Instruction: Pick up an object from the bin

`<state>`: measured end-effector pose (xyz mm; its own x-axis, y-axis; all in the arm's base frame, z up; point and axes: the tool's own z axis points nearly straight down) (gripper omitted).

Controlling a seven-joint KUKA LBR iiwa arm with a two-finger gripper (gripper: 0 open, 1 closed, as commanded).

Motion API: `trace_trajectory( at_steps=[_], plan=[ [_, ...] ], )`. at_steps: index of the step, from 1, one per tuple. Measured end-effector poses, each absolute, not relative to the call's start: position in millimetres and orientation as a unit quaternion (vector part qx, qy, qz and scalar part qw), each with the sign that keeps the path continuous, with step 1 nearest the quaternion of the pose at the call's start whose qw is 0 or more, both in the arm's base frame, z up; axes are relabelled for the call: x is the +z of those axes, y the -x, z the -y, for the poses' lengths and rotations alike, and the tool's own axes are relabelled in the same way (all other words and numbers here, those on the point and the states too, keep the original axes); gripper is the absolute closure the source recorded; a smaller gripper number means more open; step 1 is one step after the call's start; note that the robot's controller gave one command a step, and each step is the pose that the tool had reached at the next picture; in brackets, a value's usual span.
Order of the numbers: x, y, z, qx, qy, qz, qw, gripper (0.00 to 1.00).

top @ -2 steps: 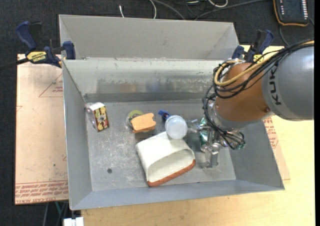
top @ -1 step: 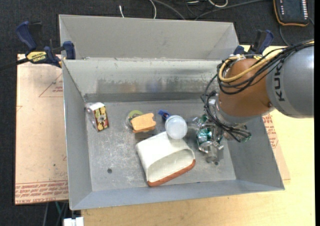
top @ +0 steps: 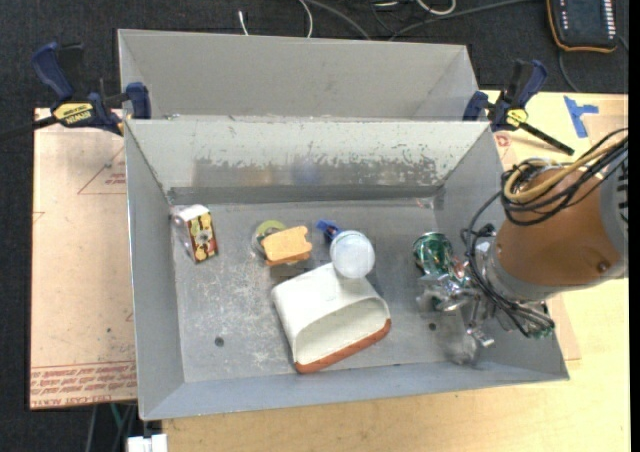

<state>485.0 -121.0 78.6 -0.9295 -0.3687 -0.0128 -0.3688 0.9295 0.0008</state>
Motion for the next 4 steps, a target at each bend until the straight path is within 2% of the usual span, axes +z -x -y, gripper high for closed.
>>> trace_trajectory(
  at_steps=[1,2,3,4],
  plan=[
    [70,-515.5,112,0.002,0.261,-0.965,0.010,0.00],
    [74,-511.8,113,0.003,0.254,-0.967,0.009,0.00],
    [72,-487.9,138,0.001,0.527,-0.850,0.013,1.00],
    [72,-487.0,138,0.001,0.529,-0.849,0.015,1.00]
  ],
)
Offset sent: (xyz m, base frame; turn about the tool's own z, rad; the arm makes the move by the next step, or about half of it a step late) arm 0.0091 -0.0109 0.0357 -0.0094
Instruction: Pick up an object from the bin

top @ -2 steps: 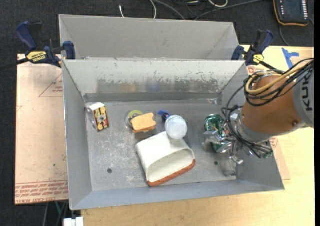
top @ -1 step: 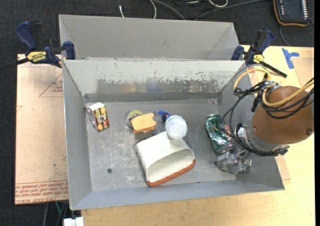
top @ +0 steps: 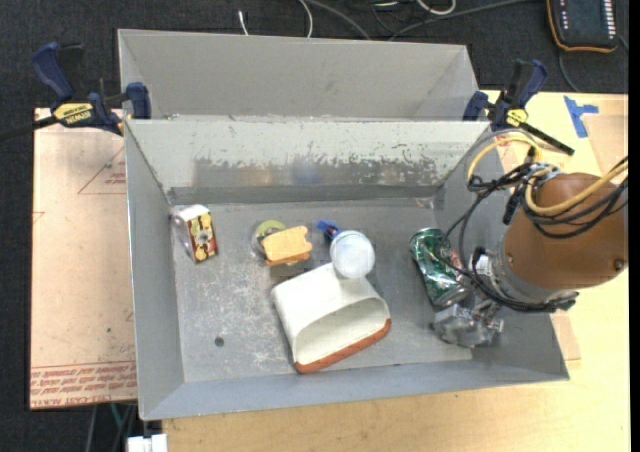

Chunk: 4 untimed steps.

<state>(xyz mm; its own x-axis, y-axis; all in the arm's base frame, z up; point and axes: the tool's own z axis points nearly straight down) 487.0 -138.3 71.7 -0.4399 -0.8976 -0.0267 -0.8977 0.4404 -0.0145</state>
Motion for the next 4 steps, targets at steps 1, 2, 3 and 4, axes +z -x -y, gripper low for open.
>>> trace_trajectory(
  at_steps=[1,2,3,4],
  plan=[
    [82,-494.6,131,0.002,0.517,-0.856,0.012,1.00],
    [72,-511.3,145,0.010,0.509,-0.861,0.016,1.00],
    [71,-508.8,140,0.004,0.508,-0.861,0.017,1.00],
    [161,-560.8,93,0.001,0.573,-0.820,0.022,1.00]
  ],
)
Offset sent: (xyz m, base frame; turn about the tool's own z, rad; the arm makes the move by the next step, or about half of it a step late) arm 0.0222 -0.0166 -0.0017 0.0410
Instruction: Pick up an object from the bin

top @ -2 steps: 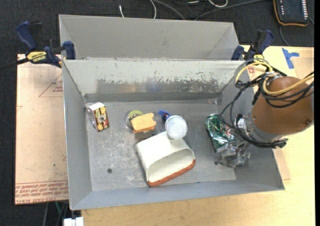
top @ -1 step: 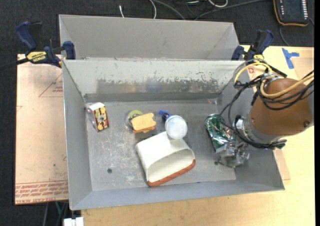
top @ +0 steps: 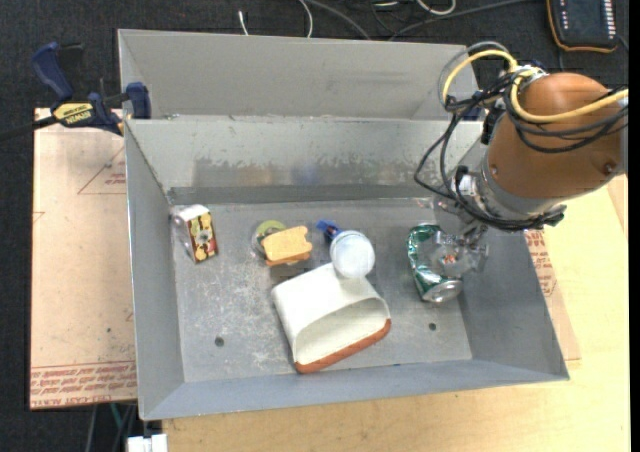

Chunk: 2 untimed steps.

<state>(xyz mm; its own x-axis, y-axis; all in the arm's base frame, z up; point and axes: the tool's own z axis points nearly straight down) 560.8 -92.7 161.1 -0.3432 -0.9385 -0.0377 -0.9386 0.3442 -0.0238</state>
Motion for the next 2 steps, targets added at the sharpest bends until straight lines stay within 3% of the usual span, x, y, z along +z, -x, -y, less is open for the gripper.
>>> trace_trajectory(
  at_steps=[1,2],
  plan=[
    [133,-549.7,110,0.001,0.547,-0.837,0.022,1.00],
    [107,-563.6,112,0.004,0.455,-0.890,0.023,1.00]
  ],
)
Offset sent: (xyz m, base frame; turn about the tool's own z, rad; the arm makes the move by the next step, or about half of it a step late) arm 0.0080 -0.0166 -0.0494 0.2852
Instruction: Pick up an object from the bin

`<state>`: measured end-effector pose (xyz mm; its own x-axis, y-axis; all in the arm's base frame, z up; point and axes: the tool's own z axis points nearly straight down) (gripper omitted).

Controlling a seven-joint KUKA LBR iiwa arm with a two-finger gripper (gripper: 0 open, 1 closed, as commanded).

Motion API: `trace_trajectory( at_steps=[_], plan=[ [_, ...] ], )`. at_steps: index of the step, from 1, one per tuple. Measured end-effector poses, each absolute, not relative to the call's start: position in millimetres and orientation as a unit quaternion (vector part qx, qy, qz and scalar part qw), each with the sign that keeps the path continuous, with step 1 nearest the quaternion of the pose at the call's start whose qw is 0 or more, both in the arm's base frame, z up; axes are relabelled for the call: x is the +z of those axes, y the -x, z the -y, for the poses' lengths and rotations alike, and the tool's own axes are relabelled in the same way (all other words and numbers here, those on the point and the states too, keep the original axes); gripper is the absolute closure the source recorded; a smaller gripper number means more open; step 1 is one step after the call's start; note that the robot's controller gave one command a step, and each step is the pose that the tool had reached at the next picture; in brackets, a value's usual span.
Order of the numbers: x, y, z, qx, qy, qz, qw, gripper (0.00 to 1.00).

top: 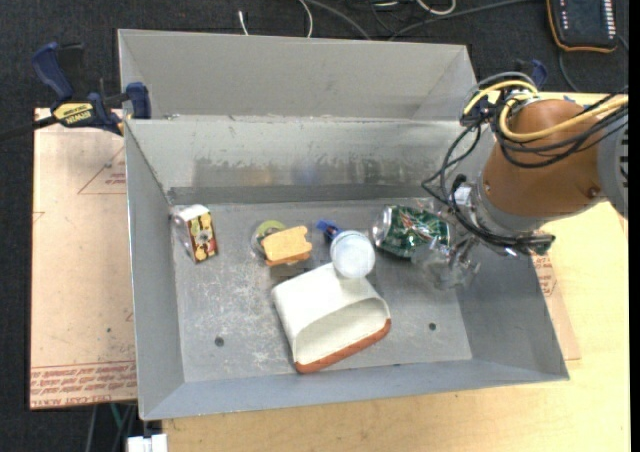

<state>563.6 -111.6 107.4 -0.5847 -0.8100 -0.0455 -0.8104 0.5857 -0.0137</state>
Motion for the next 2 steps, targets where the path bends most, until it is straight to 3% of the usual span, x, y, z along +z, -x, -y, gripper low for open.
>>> trace_trajectory(
  at_steps=[1,2],
  plan=[
    [100,-487.9,130,0.010,0.298,-0.954,0.015,1.00],
    [95,-509.2,121,0.008,0.334,-0.943,0.015,1.00]
  ],
)
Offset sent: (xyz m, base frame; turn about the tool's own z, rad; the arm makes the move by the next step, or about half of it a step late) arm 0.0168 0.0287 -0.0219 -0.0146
